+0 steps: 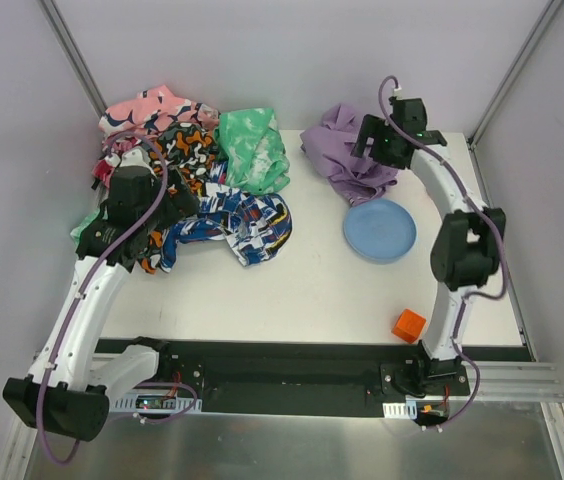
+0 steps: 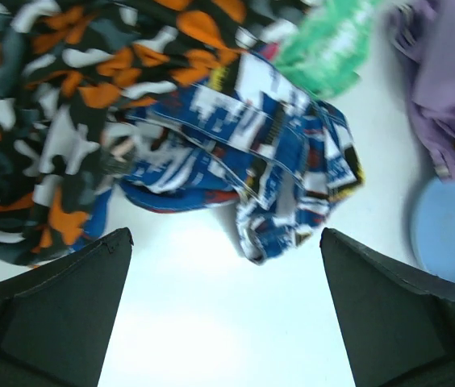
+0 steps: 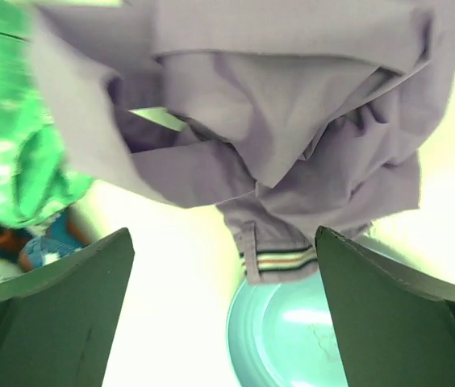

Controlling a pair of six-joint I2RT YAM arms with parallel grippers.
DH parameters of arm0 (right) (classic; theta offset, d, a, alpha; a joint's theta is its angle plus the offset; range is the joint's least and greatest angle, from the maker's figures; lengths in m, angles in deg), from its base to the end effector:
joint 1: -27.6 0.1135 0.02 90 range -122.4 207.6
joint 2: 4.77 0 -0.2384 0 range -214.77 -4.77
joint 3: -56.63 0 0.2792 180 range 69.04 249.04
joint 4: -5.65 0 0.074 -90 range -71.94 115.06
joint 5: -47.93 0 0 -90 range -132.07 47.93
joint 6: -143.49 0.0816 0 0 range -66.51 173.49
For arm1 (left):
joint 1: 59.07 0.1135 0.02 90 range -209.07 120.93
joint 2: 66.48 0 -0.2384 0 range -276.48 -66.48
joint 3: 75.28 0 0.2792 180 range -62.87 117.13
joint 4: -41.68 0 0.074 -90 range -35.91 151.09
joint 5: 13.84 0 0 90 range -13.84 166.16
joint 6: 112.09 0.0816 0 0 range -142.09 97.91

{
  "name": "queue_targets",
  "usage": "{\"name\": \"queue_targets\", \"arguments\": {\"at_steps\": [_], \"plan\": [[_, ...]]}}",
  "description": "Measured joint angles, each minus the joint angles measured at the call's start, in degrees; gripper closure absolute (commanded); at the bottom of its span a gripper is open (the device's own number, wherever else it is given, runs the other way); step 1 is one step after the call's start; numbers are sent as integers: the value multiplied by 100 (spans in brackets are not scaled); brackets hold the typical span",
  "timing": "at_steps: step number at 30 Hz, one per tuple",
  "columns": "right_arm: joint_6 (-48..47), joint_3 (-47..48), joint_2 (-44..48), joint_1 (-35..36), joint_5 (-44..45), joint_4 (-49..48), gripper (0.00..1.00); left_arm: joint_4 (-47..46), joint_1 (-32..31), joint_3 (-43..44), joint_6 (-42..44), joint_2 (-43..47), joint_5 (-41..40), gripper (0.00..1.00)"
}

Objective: Pick out a specific cloth from the pile

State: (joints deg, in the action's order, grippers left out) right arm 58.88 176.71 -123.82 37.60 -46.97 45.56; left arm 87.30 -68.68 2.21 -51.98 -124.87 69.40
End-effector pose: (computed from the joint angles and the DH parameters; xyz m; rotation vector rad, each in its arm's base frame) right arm 0.5265 0.0999 0.2294 -0.1369 2.2534 0.2402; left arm 0.2950 -0.0402 0.3387 -0.4332 1.9981 -0.3135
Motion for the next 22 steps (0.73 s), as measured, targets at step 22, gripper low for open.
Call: {"name": "queue_targets", "arguments": {"at_steps": [22], "plan": [[-302, -6540, 8072, 4, 2437, -1051, 4, -680, -435, -1390, 221, 1113, 1742, 1]]}}
